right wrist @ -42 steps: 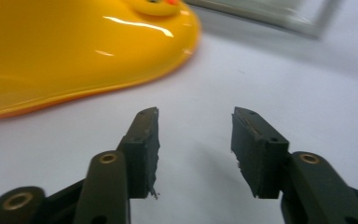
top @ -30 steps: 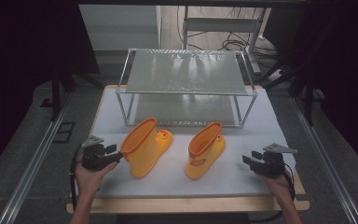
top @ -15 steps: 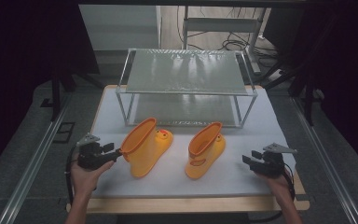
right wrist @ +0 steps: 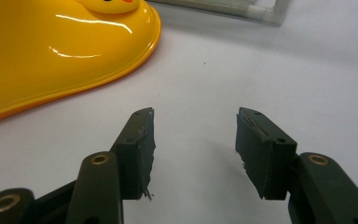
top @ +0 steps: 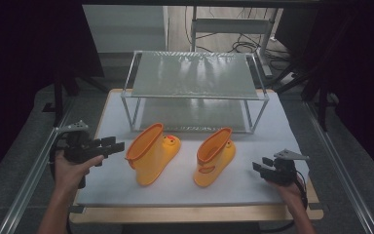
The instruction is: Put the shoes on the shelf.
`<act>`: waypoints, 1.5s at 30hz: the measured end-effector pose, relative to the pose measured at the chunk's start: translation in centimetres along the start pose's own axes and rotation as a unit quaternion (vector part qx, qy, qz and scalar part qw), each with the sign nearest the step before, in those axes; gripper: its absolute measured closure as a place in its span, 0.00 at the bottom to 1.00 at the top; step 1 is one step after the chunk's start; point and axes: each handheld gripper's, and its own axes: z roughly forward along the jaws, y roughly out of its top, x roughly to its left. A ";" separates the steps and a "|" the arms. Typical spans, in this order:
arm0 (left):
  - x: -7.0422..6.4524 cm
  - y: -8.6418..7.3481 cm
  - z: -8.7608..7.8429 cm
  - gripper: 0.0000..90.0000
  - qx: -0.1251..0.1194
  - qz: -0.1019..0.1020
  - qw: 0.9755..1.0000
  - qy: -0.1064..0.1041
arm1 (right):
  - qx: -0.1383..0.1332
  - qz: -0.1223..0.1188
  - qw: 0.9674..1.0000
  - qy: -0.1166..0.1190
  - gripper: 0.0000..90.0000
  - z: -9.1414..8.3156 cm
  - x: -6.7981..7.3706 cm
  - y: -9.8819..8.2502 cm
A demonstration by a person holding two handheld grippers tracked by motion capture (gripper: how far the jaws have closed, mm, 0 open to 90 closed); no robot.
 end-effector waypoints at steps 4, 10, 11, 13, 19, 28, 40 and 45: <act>-1.2 1.9 0.2 0.48 0.015 0.019 1.000 -0.005 | 0.000 -0.002 1.000 0.000 0.52 0.1 0.1 0.0; -3.7 4.9 1.1 0.48 0.049 0.052 0.997 -0.016 | 0.004 -0.001 1.000 -0.001 0.52 0.1 0.0 0.0; -4.2 5.4 1.3 0.48 0.053 0.058 0.997 -0.017 | 0.005 -0.002 1.000 -0.001 0.52 0.1 0.1 0.0; -5.0 6.3 1.7 0.48 0.063 0.066 0.995 -0.028 | 0.005 -0.002 1.000 -0.001 0.52 0.1 0.1 -0.1; -7.2 8.8 2.9 0.49 0.086 0.072 0.990 -0.080 | 0.008 -0.004 1.000 -0.002 0.52 0.3 0.1 -0.1; -9.5 11.4 5.0 0.50 0.113 0.088 0.987 -0.077 | 0.011 -0.004 1.000 -0.002 0.52 0.4 0.2 -0.1; -11.2 12.9 7.3 0.51 0.142 0.097 0.982 -0.082 | 0.012 -0.002 1.000 -0.003 0.52 0.5 0.2 -0.2; -11.4 13.1 8.0 0.52 0.149 0.097 0.980 -0.085 | 0.012 -0.002 1.000 -0.002 0.52 0.5 0.2 -0.2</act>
